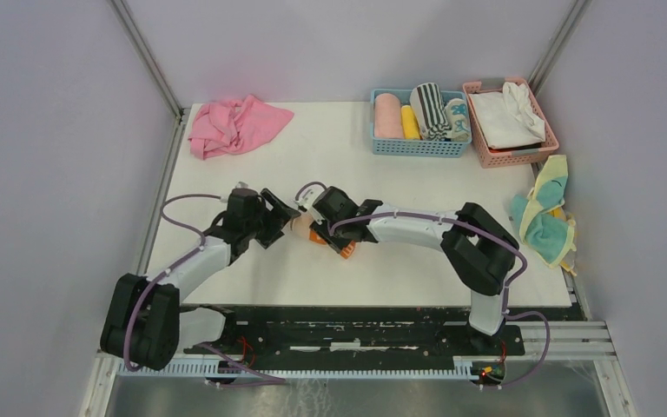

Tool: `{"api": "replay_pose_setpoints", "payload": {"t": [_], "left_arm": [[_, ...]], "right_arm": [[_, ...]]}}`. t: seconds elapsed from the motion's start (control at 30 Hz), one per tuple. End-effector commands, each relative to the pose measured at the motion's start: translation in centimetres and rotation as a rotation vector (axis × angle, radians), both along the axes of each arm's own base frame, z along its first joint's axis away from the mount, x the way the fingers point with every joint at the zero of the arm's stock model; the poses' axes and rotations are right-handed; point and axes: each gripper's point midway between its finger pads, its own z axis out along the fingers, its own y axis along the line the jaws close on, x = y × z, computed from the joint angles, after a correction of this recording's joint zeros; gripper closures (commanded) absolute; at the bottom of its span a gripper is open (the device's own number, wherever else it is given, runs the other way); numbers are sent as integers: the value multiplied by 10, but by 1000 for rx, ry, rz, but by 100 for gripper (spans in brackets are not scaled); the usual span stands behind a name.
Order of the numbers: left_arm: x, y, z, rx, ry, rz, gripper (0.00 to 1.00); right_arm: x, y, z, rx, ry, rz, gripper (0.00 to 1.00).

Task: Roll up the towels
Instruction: Pick up the towel at the center of the board.

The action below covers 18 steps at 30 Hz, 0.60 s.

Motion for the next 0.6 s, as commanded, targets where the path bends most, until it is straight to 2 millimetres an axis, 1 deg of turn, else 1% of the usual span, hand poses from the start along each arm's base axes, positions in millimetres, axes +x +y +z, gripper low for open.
{"api": "replay_pose_setpoints", "payload": {"t": [0.0,0.03,0.1,0.13,0.2,0.23,0.33,0.4,0.5,0.57], "left_arm": [[-4,38,5,171,2,39,15],[-4,42,9,177,-2,42,15],[-1,49,23,198,-23,45,15],[0,53,32,215,-36,46,15],[1,61,53,259,-60,45,15],[4,66,68,287,-88,45,15],[6,82,116,386,-168,57,14],[7,94,151,455,-233,68,12],[6,111,194,565,-313,72,8],[5,123,211,647,-344,70,6]], "right_arm": [[-28,-39,-20,-139,160,-102,85],[-26,-40,-18,-143,157,-114,88],[-21,-43,-13,-152,141,-146,97],[-18,-45,-9,-153,130,-164,99],[-9,-50,4,-147,100,-205,100],[-4,-52,12,-149,80,-222,100],[18,-64,49,-171,-22,-287,100],[36,-72,79,-175,-100,-335,100],[69,-97,124,-222,-241,-446,100],[92,-117,153,-257,-335,-530,100]]}}
